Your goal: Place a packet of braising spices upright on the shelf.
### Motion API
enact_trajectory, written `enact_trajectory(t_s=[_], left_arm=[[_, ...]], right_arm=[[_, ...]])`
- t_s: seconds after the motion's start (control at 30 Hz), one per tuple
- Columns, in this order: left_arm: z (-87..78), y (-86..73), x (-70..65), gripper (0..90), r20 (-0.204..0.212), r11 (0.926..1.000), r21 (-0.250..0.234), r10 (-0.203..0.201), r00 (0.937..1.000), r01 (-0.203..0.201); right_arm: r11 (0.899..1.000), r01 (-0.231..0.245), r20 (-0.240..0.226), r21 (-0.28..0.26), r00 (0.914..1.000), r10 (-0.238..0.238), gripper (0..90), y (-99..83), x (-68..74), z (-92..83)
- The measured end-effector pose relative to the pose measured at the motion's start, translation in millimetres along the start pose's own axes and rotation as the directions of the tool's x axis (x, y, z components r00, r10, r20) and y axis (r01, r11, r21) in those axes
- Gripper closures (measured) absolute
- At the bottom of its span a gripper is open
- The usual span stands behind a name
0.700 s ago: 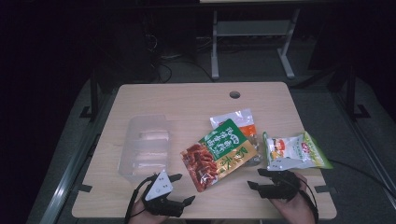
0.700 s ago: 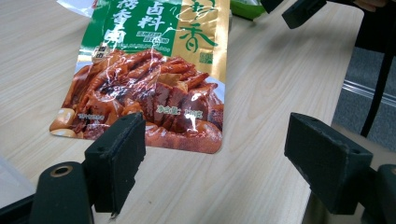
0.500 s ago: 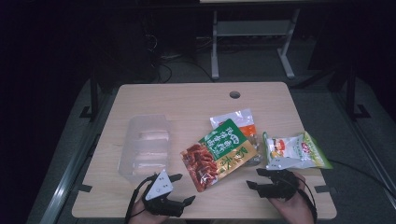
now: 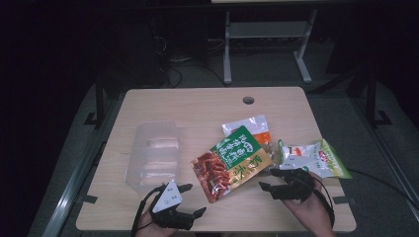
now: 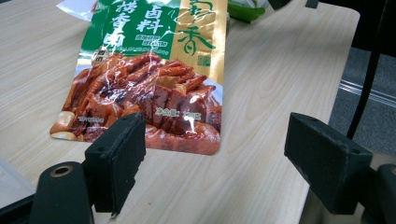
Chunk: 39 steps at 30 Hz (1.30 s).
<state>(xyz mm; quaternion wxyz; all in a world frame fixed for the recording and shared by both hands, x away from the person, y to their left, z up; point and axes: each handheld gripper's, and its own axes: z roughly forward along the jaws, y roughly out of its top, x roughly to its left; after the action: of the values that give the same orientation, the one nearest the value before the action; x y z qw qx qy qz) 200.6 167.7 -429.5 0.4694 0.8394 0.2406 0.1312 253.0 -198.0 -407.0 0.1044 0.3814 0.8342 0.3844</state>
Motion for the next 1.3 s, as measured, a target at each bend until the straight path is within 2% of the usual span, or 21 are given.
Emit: enact_trajectory(t_s=[0.27,0.4,0.63,0.7,0.9,1.0,1.13,1.23,1.3], left_arm=[[0.5,-0.5,-2.1,20.3,-0.002,0.9999,0.001,0.011,0.9999,-0.011],[0.7,-0.1,-3.5,20.3,0.000,0.9999,-0.002,0.013,0.9999,-0.013],[-0.1,0.1,-0.5,20.3,0.001,1.0000,-0.001,0.006,1.0000,-0.006],[0.0,0.0,-0.4,20.3,0.002,1.0000,-0.001,0.005,1.0000,-0.005],[0.1,0.1,0.5,20.3,0.007,1.0000,0.001,0.002,1.0000,-0.002],[0.2,0.0,1.1,20.3,0.006,1.0000,0.001,-0.005,1.0000,0.005],[0.4,0.0,1.3,20.3,0.012,0.9998,-0.005,-0.020,0.9997,0.020],[0.4,0.3,1.1,20.3,0.011,0.9998,-0.009,-0.020,0.9997,0.020],[0.5,0.4,1.0,20.3,0.012,0.9998,-0.009,-0.020,0.9997,0.020]], right_arm=[[1.000,-0.007,0.022,0.010,0.9997,0.006,36.3,30.5,-14.3,3.1],[0.998,-0.027,0.042,0.049,0.9988,0.025,36.4,43.8,-24.8,12.8],[0.995,-0.051,0.054,0.089,0.9975,0.046,36.7,53.9,-40.6,29.4],[0.992,-0.076,0.057,0.102,0.9959,0.070,38.1,56.7,-46.0,34.8],[0.984,-0.123,0.023,0.132,0.9924,0.121,45.6,57.5,-57.1,46.7],[0.980,-0.126,0.008,0.156,0.9920,0.126,50.1,57.7,-57.4,51.3],[0.980,-0.104,0.013,0.169,0.9946,0.103,57.8,58.9,-54.8,55.9],[0.979,-0.110,0.007,0.172,0.9938,0.111,66.3,59.1,-55.5,56.4],[0.978,-0.113,0.005,0.173,0.9935,0.114,68.0,59.1,-55.7,56.5]])
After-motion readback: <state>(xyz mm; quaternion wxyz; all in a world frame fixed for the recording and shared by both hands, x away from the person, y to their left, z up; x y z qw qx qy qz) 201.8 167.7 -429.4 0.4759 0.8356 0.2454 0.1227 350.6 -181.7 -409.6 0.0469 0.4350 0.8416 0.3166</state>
